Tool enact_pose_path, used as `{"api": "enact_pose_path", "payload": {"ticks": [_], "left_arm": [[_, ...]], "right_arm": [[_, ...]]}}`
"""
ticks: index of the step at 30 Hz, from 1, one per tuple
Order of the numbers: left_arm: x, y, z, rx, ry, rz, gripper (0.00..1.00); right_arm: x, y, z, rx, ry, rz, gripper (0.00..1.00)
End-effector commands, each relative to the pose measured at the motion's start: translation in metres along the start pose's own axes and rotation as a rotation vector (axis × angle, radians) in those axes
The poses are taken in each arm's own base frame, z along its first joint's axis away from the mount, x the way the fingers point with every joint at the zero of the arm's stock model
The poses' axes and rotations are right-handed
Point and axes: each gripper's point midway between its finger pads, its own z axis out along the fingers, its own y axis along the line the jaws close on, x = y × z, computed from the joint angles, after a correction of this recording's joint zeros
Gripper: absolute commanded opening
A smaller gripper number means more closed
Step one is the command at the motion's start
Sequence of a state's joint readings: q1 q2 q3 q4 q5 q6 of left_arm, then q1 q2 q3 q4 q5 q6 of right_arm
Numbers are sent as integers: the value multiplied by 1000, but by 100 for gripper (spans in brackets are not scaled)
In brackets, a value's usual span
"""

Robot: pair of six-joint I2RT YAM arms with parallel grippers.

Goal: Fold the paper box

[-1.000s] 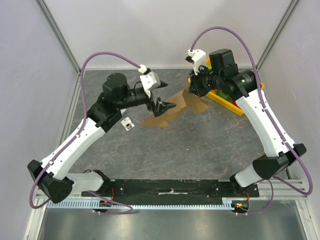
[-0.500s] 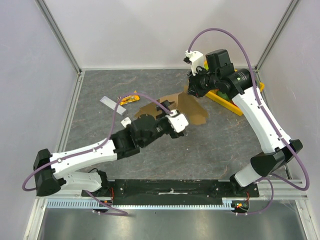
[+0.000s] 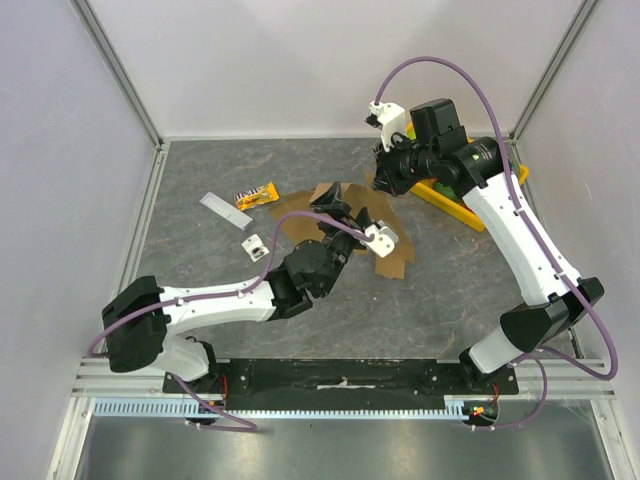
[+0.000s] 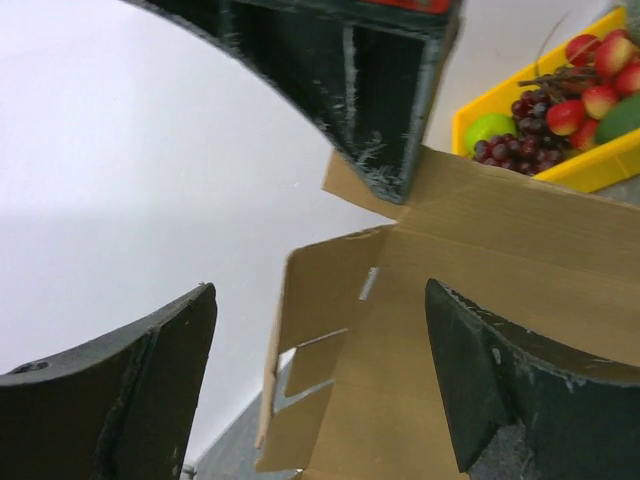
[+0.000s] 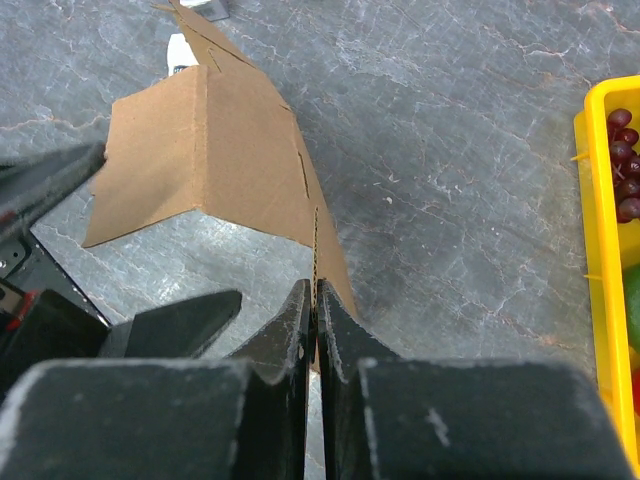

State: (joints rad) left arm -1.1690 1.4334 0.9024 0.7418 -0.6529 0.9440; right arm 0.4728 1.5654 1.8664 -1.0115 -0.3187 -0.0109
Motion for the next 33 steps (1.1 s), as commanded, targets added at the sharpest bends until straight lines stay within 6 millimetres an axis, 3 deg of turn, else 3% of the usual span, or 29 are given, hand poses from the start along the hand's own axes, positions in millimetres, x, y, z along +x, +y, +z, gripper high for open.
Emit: {"api": "enact_pose_path", "payload": {"ticks": [1,5,11,20,26,33], "left_arm": [[-13,53,11,-105,-41,-100,87],[-8,66,11,-37,-63,-158,83],[1,61,7,68,-61,-177,77],[-2,47,3,243,-95,-264,70],[3,49,8,286,-91,-313,67],[4,44,16,345,-78,-328,49]], "right_arm": [[-7,5,-10,-14,-32,-6,10],[-8,6,-12,-16,-35,-11,10],[-8,6,-12,-17,-38,-11,10],[-9,8,-13,-26,-48,-12,10],[-6,8,-14,-26,-46,-13,10],[-6,9,-15,-25,-52,-20,10]]}}
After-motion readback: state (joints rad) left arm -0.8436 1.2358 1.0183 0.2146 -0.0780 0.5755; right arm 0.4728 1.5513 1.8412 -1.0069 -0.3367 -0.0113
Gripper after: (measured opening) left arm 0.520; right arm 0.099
